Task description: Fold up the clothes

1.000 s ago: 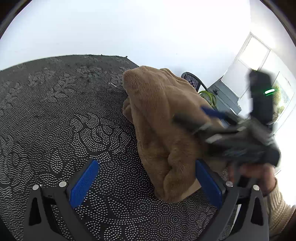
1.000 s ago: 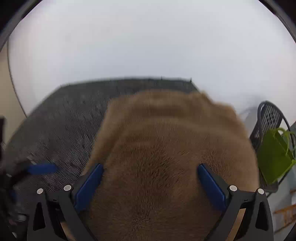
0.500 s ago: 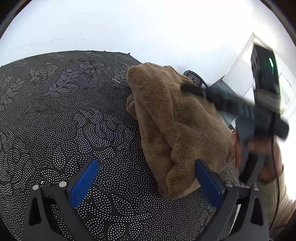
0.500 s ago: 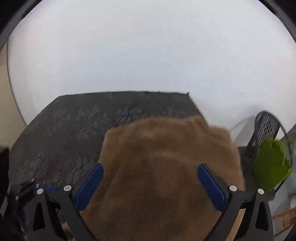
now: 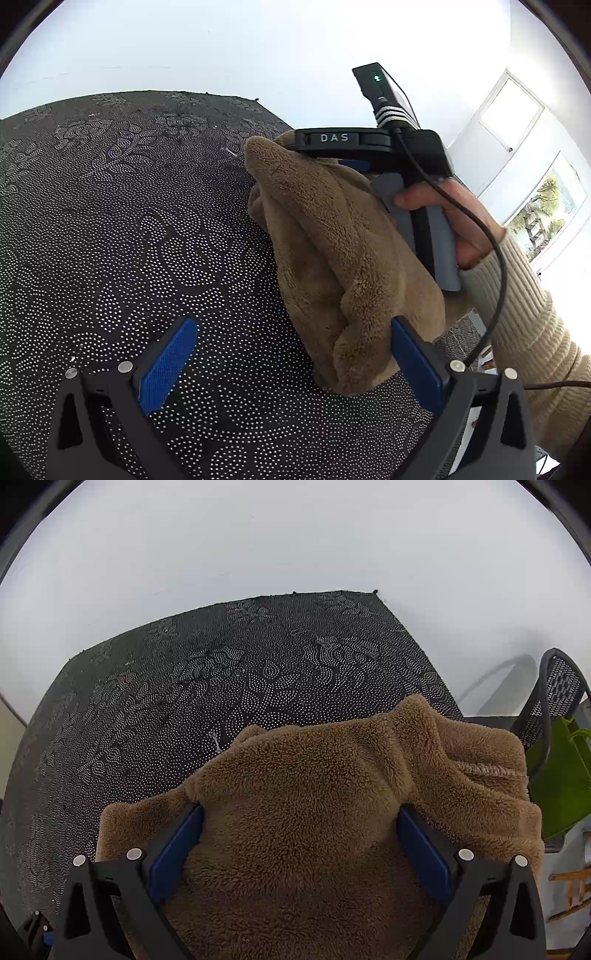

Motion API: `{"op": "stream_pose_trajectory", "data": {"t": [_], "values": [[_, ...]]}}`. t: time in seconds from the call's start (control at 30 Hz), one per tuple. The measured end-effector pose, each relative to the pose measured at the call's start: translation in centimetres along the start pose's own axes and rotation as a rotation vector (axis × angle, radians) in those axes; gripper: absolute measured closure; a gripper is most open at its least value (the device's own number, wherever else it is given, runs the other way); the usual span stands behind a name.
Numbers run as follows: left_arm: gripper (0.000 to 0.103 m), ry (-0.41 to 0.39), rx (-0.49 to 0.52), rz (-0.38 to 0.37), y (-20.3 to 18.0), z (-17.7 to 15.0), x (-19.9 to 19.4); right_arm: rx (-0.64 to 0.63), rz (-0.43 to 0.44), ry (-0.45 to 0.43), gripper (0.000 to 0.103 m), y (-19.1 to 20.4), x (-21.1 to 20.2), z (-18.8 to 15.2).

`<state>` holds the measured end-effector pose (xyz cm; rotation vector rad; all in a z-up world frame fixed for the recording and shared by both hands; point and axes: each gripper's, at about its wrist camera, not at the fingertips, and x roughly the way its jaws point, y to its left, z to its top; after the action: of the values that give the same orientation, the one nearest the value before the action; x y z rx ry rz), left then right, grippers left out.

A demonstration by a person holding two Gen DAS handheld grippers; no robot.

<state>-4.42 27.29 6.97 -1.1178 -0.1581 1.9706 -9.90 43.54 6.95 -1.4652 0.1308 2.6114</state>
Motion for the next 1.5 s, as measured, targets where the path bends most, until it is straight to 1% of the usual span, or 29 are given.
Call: {"op": "stream_pose_trajectory", "data": {"t": [0.13,0.27,0.4,0.47,0.5,0.6,0.7,0.73,0.8,0.83,0.9,0.93,0.97,1.03,1.07,1.1,1.17,1.2,1.27,1.3,1.33,1.4,1.47,1.5], "values": [[0.000,0.008,-0.007,-0.010,0.2,0.2,0.6,0.011,0.016,-0.007,0.000,-0.3,-0.3,-0.4],[0.000,0.012,-0.040,-0.039,0.7,0.1,1.0,0.010,0.020,-0.014,0.000,-0.4,0.5,0.2],[0.000,-0.003,-0.017,-0.018,0.4,0.1,1.3,0.016,0.023,-0.023,0.000,-0.8,-0.2,-0.5],[0.000,0.001,-0.014,-0.023,0.3,0.2,1.7,0.017,0.025,-0.034,0.000,-0.9,-0.4,-0.5],[0.000,-0.002,-0.020,-0.030,0.5,0.3,1.7,0.022,0.031,-0.041,0.000,-1.1,-0.3,-0.5],[0.000,-0.010,-0.039,-0.047,0.9,0.4,1.8,0.067,0.097,-0.065,0.000,-2.0,-1.4,-0.8],[0.000,-0.020,-0.057,-0.037,0.6,0.4,1.6,0.179,0.162,-0.132,0.000,-4.0,-4.4,-2.2],[0.000,-0.029,-0.059,-0.030,0.5,0.3,1.3,0.212,0.188,-0.183,0.000,-4.7,-6.1,-3.1],[0.000,-0.031,-0.048,0.022,-0.1,0.3,0.9,0.233,0.202,-0.286,0.000,-5.5,-9.6,-5.5],[0.000,-0.031,-0.041,0.050,-0.4,0.3,0.6,0.226,0.166,-0.318,0.000,-5.7,-11.3,-6.8],[0.000,-0.072,-0.029,0.073,-1.3,0.4,-0.3,0.202,0.088,-0.388,0.000,-5.9,-14.4,-9.8],[0.000,-0.095,-0.017,0.104,-1.9,0.5,-0.7,0.201,0.055,-0.419,0.000,-6.0,-15.7,-11.6],[0.000,-0.119,-0.005,0.141,-2.5,0.4,-1.2,0.210,0.022,-0.436,0.000,-6.3,-16.6,-13.2],[0.000,-0.167,0.023,0.211,-3.9,0.3,-2.1,0.241,-0.035,-0.429,0.000,-6.8,-17.8,-16.2],[0.000,-0.189,0.033,0.225,-4.4,0.4,-2.4,0.259,-0.060,-0.421,0.000,-7.1,-18.3,-17.7],[0.000,-0.210,0.042,0.235,-4.9,0.4,-2.5,0.279,-0.075,-0.416,0.000,-7.3,-18.7,-19.1],[0.000,-0.231,0.040,0.216,-5.6,0.4,-2.9,0.303,-0.119,-0.399,0.000,-7.4,-19.1,-21.6],[0.000,-0.227,0.034,0.202,-5.8,0.3,-2.9,0.307,-0.145,-0.390,0.000,-7.3,-19.2,-22.8],[0.000,-0.188,0.016,0.180,-5.8,0.5,-2.5,0.318,-0.212,-0.389,0.000,-7.1,-19.5,-24.5],[0.000,-0.166,0.009,0.194,-5.8,0.5,-2.2,0.330,-0.242,-0.393,0.000,-7.0,-19.7,-25.5],[0.000,-0.158,0.008,0.226,-6.0,0.4,-2.1,0.350,-0.248,-0.401,0.000,-7.1,-19.8,-26.2],[0.000,-0.161,0.018,0.298,-6.6,0.1,-2.0,0.395,-0.218,-0.416,0.000,-7.5,-19.9,-27.5],[0.000,-0.173,0.021,0.330,-7.1,-0.2,-2.0,0.417,-0.199,-0.419,0.000,-7.8,-19.7,-28.2],[0.000,-0.178,0.022,0.344,-7.3,-0.4,-2.0,0.406,-0.204,-0.413,0.000,-7.7,-19.6,-28.3]]}}
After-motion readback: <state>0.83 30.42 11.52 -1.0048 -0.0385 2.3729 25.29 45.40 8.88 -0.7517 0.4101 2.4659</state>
